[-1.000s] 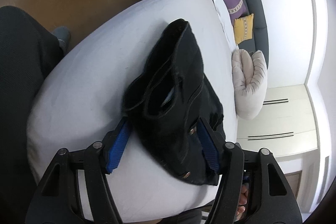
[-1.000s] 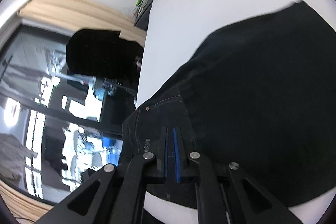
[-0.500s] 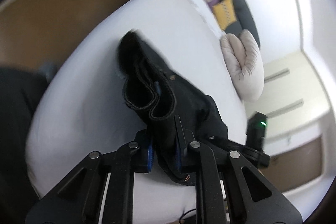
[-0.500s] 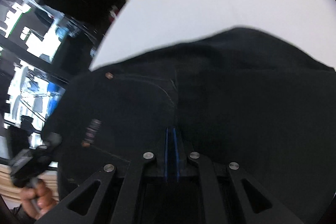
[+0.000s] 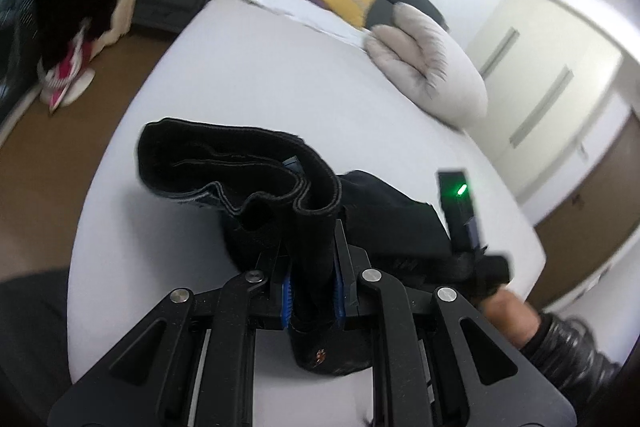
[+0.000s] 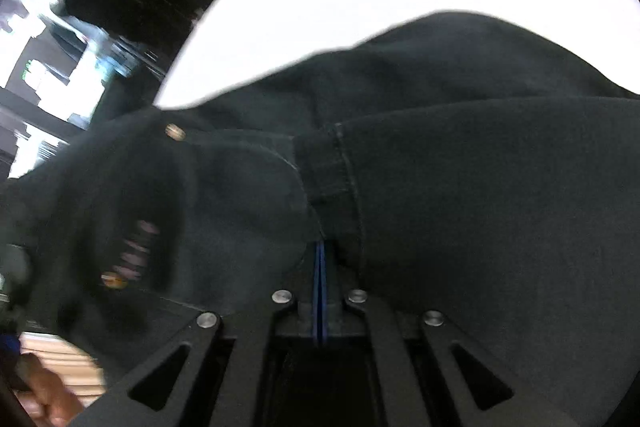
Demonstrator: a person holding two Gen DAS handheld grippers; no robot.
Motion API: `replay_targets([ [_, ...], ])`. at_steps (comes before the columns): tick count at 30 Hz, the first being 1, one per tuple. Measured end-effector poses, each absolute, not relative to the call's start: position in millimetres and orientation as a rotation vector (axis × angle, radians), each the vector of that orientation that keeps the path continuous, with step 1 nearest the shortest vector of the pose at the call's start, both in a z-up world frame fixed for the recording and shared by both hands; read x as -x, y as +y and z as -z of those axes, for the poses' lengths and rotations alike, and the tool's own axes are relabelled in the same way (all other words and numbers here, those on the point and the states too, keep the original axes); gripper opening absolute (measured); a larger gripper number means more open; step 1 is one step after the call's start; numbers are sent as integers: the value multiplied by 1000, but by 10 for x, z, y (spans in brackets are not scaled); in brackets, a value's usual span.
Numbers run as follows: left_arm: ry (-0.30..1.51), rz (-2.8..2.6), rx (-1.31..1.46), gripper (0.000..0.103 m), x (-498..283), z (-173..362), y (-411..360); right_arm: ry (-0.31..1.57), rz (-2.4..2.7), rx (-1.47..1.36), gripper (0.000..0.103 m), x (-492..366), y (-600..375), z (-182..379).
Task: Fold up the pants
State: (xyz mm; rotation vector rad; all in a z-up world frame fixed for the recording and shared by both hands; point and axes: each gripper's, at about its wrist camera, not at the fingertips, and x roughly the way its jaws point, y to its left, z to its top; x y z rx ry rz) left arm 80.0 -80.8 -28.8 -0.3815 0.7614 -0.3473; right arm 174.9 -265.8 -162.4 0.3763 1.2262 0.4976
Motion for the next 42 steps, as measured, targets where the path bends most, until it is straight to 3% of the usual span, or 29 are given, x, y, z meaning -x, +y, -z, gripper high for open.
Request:
replay_targets([
  [1, 757, 361, 349, 13, -843, 250, -961, 1183, -516, -437, 14, -1722, -2790, 1514],
  [2, 755, 384, 308, 13, -865, 220, -1132, 1139, -539, -492, 32, -1703, -2911, 1424],
  [3, 756, 401, 283, 13, -865, 202, -1288, 1077, -585, -574, 58, -1676, -3089, 1259],
  [5, 757, 437, 222, 13, -884, 193, -1608, 1008, -650, -644, 82, -1646, -3290, 1019],
  [9, 751, 513, 60, 13, -921, 222, -2326, 994, -831, -681, 95, -1667, -3468, 725],
  [22, 769, 585, -190, 13, -1087, 577, -3696, 1175, -704, -470, 93, -1609, -3464, 909],
  [24, 763, 583, -223, 13, -1083, 607, -3874, 1190, -684, -415, 83, -1615, -3427, 875],
  [26, 760, 585, -243, 14, -1076, 629, -3977, 1191, -661, -365, 81, -1614, -3392, 820],
  [27, 759, 589, -249, 13, -1075, 640, -4047, 1180, -648, -333, 74, -1621, -3389, 776],
  [31, 751, 600, -276, 13, -1060, 688, -4213, 1192, -619, -336, 63, -1667, -3438, 737],
  [38, 754, 620, -298, 13, -977, 808, -4392, 1190, -540, -292, 28, -1657, -3565, 721],
  [42, 753, 645, -302, 13, -979, 843, -4334, 1174, -481, -251, 20, -1629, -3636, 716],
])
